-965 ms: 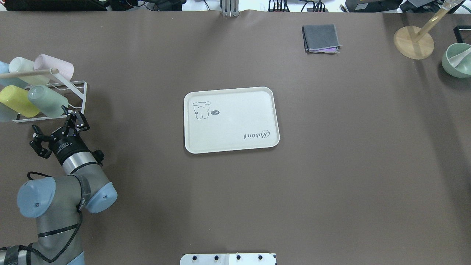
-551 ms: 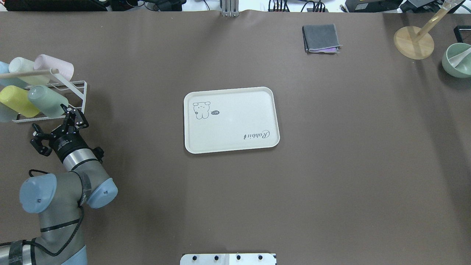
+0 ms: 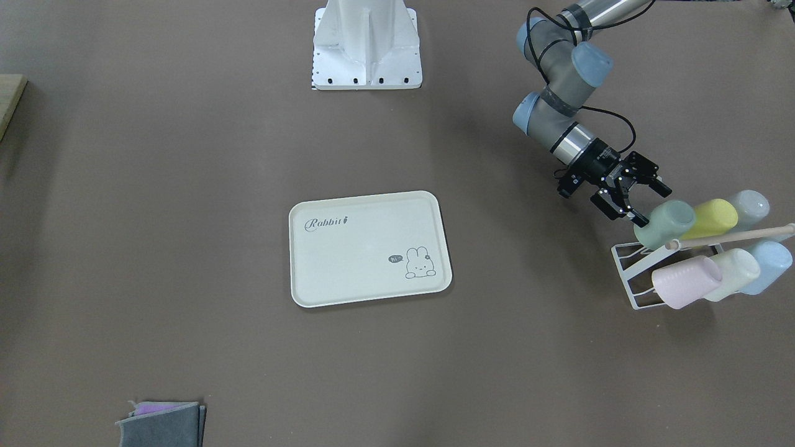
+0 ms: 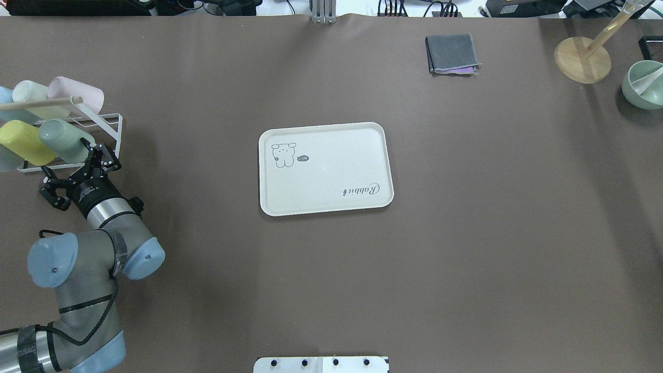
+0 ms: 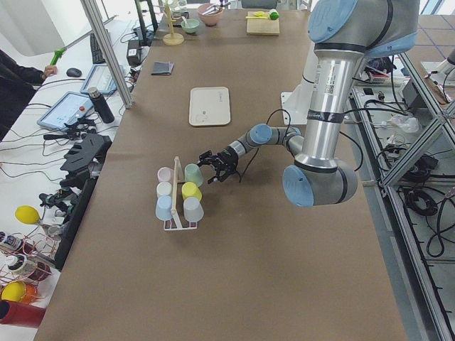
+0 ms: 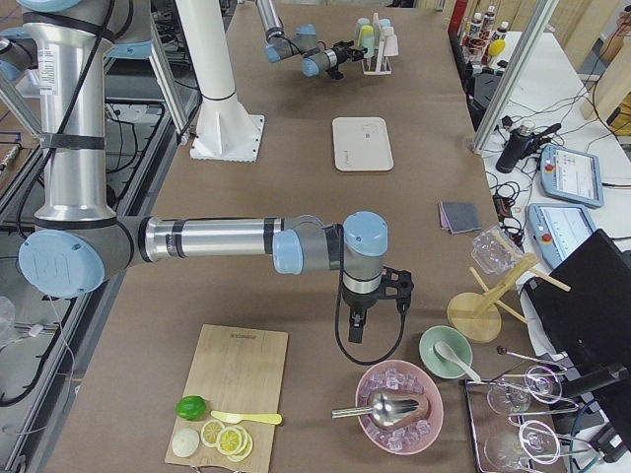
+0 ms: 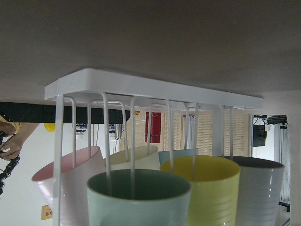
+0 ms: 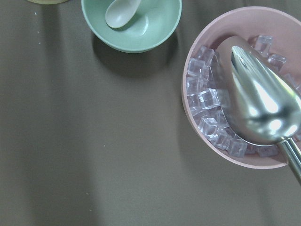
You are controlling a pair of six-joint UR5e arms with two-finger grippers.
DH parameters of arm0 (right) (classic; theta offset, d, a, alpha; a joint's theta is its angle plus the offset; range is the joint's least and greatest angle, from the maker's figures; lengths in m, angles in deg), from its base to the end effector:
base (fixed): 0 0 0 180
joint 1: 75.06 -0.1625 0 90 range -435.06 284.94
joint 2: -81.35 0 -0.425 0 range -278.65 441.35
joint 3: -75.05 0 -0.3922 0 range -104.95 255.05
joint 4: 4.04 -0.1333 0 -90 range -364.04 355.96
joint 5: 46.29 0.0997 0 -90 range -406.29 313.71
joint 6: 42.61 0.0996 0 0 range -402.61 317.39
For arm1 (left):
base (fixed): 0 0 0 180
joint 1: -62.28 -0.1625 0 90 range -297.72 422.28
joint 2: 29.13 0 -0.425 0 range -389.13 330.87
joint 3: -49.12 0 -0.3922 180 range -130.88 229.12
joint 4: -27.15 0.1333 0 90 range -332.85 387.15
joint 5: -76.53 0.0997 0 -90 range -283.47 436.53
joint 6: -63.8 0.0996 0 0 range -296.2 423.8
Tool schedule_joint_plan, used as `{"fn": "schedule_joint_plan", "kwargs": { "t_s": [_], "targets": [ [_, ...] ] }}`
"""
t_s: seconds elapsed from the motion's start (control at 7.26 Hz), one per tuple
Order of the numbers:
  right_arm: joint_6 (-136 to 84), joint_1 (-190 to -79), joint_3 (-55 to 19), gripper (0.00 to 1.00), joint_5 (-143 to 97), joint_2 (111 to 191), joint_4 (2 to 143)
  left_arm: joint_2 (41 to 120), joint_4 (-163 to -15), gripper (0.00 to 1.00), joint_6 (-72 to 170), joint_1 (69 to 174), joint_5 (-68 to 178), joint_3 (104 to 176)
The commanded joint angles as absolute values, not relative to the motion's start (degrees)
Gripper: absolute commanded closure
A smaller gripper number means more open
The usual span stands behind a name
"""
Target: Pick up and place green cup on tray
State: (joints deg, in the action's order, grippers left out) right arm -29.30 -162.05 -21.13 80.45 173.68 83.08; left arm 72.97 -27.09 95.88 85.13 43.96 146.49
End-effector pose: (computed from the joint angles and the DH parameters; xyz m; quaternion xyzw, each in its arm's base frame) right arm 0.0483 -0.4856 0.6284 0.0105 -0.3193 0.0666 0.9452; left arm 0.4128 -0.4097 0.5268 0.0248 -0.4909 0.7054 0.5107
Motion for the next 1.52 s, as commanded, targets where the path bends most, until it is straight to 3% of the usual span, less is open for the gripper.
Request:
{"fn": "schedule_joint_plan", "kwargs": {
  "t_s": [0.0,0.41,1.38],
  "targets": [
    [-29.5,-161.7,-20.0,0.0,81.9,173.5,82.7,73.3,-30.0,0.02,100.2,86.9,43.8,145.5],
    [-30.0,-161.8,-21.4,0.0,82.6,174.6,82.8,74.2,-35.7,0.02,106.2,88.1,41.8,142.9],
    [-30.0,-161.8,-20.8,0.0,82.1,174.1,82.5,73.7,-37.0,0.03,107.6,89.1,41.8,144.7]
  ]
}}
